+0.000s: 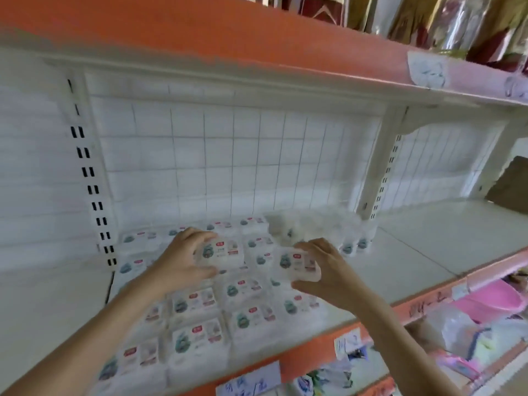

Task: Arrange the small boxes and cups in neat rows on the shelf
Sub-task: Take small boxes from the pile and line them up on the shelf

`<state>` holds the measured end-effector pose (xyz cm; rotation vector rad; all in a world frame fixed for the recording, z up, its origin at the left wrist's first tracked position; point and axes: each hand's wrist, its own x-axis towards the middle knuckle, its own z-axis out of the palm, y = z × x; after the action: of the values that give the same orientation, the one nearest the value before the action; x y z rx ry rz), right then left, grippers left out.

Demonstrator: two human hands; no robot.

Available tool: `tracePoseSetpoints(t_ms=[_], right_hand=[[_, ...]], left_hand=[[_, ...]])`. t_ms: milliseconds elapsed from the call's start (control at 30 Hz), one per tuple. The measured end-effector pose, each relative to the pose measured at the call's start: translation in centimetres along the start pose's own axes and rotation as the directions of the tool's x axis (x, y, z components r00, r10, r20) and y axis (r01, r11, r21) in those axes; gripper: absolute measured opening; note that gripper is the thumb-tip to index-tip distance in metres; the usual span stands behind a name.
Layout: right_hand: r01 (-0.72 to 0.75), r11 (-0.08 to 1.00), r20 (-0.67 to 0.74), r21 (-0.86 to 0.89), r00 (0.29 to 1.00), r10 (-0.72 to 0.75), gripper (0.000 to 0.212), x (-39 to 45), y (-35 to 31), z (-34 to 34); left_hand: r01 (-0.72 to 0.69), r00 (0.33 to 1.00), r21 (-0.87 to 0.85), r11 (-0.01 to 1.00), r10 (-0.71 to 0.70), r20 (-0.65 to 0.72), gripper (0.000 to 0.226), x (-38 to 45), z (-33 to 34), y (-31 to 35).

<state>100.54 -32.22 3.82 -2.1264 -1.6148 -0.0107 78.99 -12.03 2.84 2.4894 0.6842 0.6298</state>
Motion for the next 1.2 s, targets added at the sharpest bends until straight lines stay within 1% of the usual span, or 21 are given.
tracePoseSetpoints(t_ms=[100, 200, 300, 400, 467, 533, 633, 833, 933, 1200], right_hand=[[0.067, 0.997, 0.083, 0.029, 0.994, -0.070, 0.071, 4.4, 1.9, 0.3], [0.136, 0.989, 0.175, 0.059, 0.974, -0.144, 0.071, 8.3, 3.3, 1.2], [0.178, 0.980, 0.249, 0.094, 0.948, -0.196, 0.074, 11.3, 4.2, 2.3], [0.208, 0.971, 0.274, 0.116, 0.933, -0.232, 0.074, 13.1, 4.5, 3.4], [0.208, 0.968, 0.276, 0.141, 0.931, -0.240, 0.070, 13.6, 4.6, 4.2], [0.225, 0.960, 0.250, 0.164, 0.932, -0.261, 0.063, 13.9, 4.9, 4.9], [0.232, 0.947, 0.211, 0.221, 0.937, -0.279, 0.060, 14.1, 5.5, 5.5], [0.175, 0.929, 0.204, 0.325, 0.947, -0.250, 0.052, 14.1, 6.1, 5.7], [0.142, 0.932, 0.218, 0.334, 0.950, -0.223, 0.052, 14.2, 5.8, 5.8], [0.089, 0.943, 0.239, 0.320, 0.956, -0.171, 0.050, 14.5, 5.3, 6.0]], left_hand=[[0.128, 0.991, 0.011, 0.992, -0.127, -0.051, 0.069, 1.5, 0.5, -0.3], [0.238, 0.971, 0.048, 0.970, -0.236, -0.051, 0.068, 2.9, 1.4, -0.2], [0.308, 0.951, 0.098, 0.946, -0.303, -0.061, 0.070, 4.0, 2.1, -0.2], [0.349, 0.937, 0.124, 0.929, -0.347, -0.044, 0.073, 4.5, 2.8, -0.1], [0.379, 0.925, 0.123, 0.917, -0.377, -0.044, 0.074, 4.4, 3.3, -0.3], [0.394, 0.919, 0.109, 0.913, -0.385, -0.088, 0.070, 4.3, 3.7, -0.5], [0.385, 0.918, 0.100, 0.918, -0.368, -0.150, 0.058, 4.1, 4.3, -0.5], [0.367, 0.914, 0.039, 0.930, -0.352, -0.200, 0.045, 4.2, 4.8, -0.6], [0.363, 0.913, 0.041, 0.931, -0.346, -0.217, 0.043, 4.3, 5.0, -0.7], [0.341, 0.922, 0.043, 0.939, -0.325, -0.212, 0.043, 4.3, 5.1, -0.9]])
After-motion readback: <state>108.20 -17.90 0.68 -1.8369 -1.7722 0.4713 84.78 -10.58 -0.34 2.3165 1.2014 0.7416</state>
